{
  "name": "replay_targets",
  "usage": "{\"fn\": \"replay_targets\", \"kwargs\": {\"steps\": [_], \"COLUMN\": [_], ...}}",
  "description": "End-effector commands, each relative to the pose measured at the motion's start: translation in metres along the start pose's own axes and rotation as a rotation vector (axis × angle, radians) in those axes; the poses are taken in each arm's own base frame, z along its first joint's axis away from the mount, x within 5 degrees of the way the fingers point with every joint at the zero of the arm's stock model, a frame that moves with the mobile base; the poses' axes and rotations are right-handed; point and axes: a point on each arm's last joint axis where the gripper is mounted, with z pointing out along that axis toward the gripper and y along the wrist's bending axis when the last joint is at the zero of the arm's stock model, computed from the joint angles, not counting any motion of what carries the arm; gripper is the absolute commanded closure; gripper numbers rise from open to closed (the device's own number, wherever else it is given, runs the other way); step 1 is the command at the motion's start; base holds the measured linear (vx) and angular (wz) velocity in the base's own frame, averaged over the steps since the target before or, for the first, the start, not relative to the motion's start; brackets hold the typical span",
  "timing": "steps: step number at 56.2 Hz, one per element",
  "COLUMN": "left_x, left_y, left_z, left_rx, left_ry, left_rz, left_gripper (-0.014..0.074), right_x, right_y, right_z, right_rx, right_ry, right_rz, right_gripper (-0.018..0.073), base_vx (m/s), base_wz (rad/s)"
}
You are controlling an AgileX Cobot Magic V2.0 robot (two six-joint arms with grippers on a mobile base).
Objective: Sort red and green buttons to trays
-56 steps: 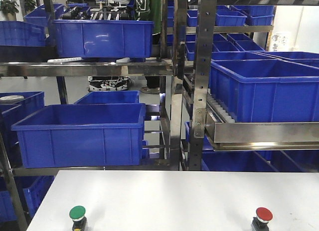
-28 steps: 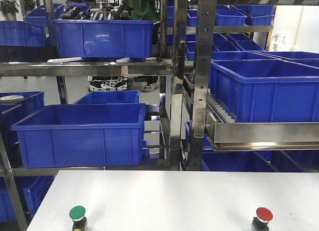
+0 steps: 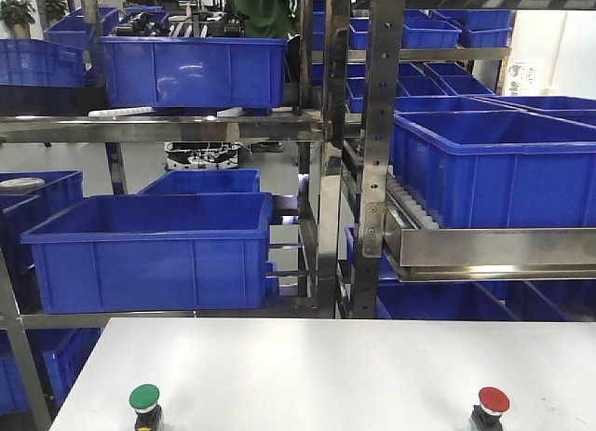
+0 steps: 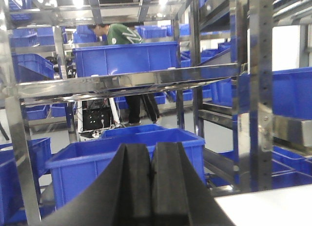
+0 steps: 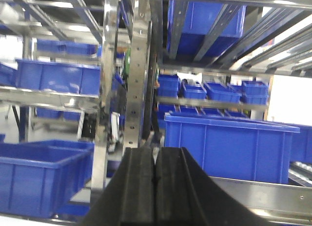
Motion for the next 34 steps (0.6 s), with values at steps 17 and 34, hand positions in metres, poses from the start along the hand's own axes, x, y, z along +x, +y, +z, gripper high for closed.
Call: {"fn": "replay_targets", "kwargs": {"steps": [17,34], "left_x": [-0.005,0.006], "left_y": [0.000,0.000], "left_z": [0.078,0.088], "left_rx": [-0.003,-0.005], "left_ry": [-0.069,-0.022], "left_rz": [-0.008,-0.014], "left_gripper": [0.0564,0.0256], "right_x": [0.014,0.018], "right_y": [0.000,0.000], "right_z": [0.078,0.082], "right_rx": [0.005,0.006], "right_ry": [0.125,0.139], "right_rz": [-0.023,-0.016], "right_gripper": [0.0536,0.0112], "base_vx": [0.00,0.00], "base_wz": [0.00,0.00]}}
